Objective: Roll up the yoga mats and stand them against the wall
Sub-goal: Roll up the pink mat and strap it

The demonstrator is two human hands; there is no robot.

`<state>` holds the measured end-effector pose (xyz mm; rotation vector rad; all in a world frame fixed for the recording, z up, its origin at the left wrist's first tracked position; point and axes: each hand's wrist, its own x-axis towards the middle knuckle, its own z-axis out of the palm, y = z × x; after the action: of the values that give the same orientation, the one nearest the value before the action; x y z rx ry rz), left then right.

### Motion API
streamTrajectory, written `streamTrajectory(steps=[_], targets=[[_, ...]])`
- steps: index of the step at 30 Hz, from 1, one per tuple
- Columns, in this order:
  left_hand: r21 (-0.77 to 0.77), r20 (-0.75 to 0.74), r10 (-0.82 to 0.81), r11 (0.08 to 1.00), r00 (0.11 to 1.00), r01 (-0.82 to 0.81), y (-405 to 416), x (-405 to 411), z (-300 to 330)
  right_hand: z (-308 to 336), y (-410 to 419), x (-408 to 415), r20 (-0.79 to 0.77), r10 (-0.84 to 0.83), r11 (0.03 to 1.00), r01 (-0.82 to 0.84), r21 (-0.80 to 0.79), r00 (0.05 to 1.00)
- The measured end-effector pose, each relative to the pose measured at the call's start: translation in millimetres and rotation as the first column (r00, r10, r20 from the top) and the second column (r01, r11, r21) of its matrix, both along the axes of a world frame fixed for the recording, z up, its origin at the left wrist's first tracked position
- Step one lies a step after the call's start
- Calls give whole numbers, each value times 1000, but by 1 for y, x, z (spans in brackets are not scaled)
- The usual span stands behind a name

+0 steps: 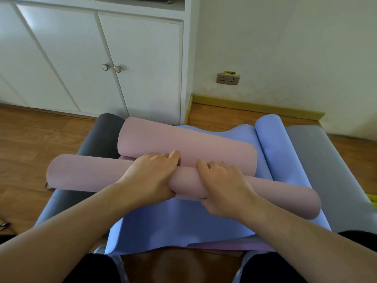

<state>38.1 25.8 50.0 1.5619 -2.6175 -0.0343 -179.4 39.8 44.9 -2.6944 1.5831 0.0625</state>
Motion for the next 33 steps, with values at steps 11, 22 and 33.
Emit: streamTrajectory(steps=[11,22,33], targets=[[-90,47,-19,996,999,23,0,-6,-12,1,-1,-2,35,0,999,-1,36,999],[-152,197,-55,985,979,86,3,-9,-17,2,-9,-4,29,-43,996,41,80,999],[146,38,-11,989,999,6,3,-5,3,3,-2,-5,-7,-34,993,34,112,999]])
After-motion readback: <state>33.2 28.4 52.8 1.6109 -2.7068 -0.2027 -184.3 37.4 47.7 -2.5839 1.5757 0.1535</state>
